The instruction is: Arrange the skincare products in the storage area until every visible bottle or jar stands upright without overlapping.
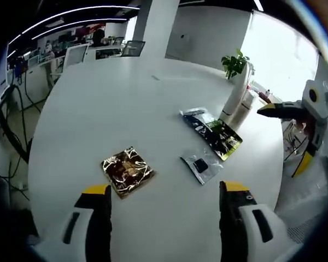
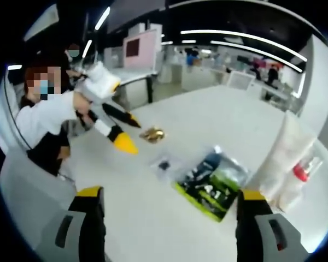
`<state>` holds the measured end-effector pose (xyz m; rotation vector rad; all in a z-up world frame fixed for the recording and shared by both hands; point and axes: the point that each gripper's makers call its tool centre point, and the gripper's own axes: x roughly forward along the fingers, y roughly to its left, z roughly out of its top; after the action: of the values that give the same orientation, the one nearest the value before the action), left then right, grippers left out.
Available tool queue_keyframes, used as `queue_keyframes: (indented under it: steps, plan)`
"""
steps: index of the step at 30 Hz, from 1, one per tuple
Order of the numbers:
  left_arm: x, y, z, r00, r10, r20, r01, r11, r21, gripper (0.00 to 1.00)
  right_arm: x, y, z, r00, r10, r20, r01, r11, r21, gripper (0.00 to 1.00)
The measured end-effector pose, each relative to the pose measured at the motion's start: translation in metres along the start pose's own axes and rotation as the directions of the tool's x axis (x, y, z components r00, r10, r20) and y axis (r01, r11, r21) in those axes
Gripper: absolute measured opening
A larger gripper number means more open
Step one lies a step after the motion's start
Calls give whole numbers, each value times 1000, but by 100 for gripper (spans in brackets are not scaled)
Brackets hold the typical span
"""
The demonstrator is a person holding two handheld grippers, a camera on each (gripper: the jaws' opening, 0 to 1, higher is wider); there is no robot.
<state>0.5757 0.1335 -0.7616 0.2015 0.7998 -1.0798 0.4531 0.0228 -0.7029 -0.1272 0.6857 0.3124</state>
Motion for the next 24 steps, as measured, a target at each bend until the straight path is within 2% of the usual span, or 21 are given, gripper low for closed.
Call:
queue_keyframes:
  steps: [10,13,15,24]
  plan:
    - [9,13,1,999,48,4,-48,999,-2,74,0,-5,1,1000,-5,14,5,1000,25,99]
    - [18,20,6,998,60,2,-60,998,-8,72,1,-5,1,1000,-5,15,5,1000,29,99]
    - [19,26,9,996,88,21,-88,996,-5,69,3,-5,1,1000,-5,12,4,1000,29,99]
    - [24,30,8,994,105,22,-104,994,-21,67,4,-5,2,1000,-5,21,4,999,38,99]
